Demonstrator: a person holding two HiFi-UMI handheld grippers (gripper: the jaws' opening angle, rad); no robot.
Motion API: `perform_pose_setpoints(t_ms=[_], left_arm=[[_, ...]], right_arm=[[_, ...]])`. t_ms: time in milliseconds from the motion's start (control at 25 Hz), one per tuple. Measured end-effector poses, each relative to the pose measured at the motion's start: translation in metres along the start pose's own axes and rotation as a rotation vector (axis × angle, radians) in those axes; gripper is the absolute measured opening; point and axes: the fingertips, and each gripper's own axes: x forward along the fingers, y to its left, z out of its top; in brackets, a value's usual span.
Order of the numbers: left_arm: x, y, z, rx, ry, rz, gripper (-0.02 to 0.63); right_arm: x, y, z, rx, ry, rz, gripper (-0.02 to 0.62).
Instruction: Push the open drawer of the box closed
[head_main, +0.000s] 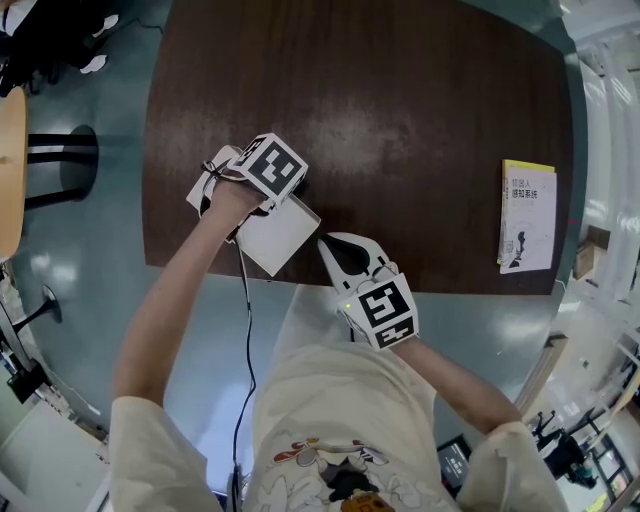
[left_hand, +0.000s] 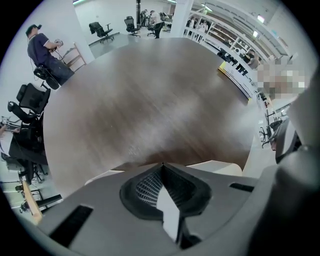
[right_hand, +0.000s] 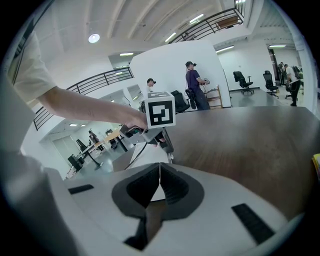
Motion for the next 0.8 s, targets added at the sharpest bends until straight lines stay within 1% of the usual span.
perform_pose_setpoints(t_ms=[120, 280, 480, 520, 640, 800], left_arm=[[-0.006, 0.000, -0.002, -0.015, -0.026, 0.015, 0.006], [-0.018, -0.008, 0.002, -0.018, -0.102, -0.013, 0.006], [-0.038, -0.016, -0.014, -0.046, -0.129, 0.015, 0.006], [-0.045, -0.018, -0.014, -0.050, -0.151, 0.020, 0.006], [-0.069, -0.028, -0.010, -0.059, -0.259, 0.033, 0.006], [-0.101, -0.051, -0.021, -0.124, -0.374, 0.027, 0.006]], right_arm=[[-0.006, 0.001, 0.000, -0.007, 0.006, -0.003, 0.008], [-0.014, 0.004, 0.004, -0.031, 0.005, -0.007, 0.008], [-0.025, 0.007, 0.014, -0.055, -0.014, -0.016, 0.008], [-0.027, 0.007, 0.015, -0.058, -0.016, -0.017, 0.007], [-0.035, 0.004, 0.022, -0.071, -0.028, -0.025, 0.006], [-0.043, 0.004, 0.032, -0.089, -0.039, -0.025, 0.006]])
